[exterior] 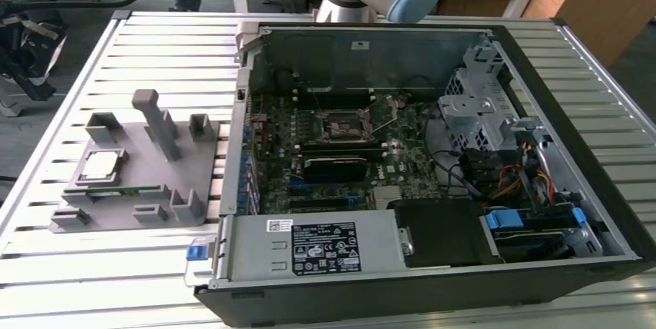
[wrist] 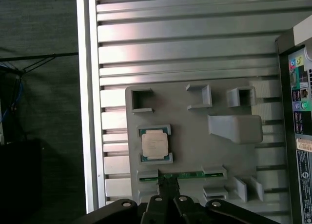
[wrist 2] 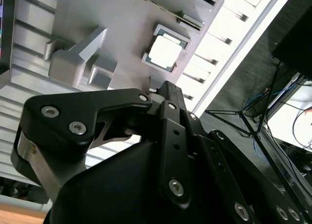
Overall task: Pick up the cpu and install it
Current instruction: 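Pick up the cpu and move it towards the insertion slot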
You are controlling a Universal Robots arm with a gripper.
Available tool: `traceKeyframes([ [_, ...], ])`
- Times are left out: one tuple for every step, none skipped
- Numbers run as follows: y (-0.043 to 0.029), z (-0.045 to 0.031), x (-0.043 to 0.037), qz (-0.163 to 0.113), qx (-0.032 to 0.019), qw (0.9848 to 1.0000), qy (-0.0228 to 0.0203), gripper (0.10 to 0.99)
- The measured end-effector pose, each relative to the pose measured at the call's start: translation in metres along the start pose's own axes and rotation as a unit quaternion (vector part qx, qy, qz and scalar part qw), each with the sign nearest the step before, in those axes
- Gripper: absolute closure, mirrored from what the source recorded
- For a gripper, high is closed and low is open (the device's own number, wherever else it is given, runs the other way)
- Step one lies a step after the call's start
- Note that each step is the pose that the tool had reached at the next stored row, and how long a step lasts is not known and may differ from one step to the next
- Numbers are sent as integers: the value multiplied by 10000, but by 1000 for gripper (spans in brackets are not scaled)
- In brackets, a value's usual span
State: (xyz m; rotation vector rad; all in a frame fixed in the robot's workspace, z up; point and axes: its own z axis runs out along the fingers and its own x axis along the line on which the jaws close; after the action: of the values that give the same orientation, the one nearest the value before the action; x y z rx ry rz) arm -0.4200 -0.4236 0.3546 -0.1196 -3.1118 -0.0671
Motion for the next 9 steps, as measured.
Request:
traceKeyframes([
  [-1, 8, 3, 0, 0, 10000, 1, 980],
  [-1, 15, 4, 0, 0, 10000, 5, 980],
  [-1, 23, 4, 1, 1, 10000, 11, 980],
  [-1, 29, 4, 1, 2, 10000, 16, 980],
  [-2, 36, 5, 1, 1, 10000, 15, 980],
  [-4, 38, 6, 1, 1, 10000, 16, 980],
  [-4, 40, 5, 1, 2, 10000, 17, 980],
  [-4, 44, 5, 1, 1, 10000, 16, 980],
  [-5, 49, 5, 1, 1, 10000, 16, 980],
])
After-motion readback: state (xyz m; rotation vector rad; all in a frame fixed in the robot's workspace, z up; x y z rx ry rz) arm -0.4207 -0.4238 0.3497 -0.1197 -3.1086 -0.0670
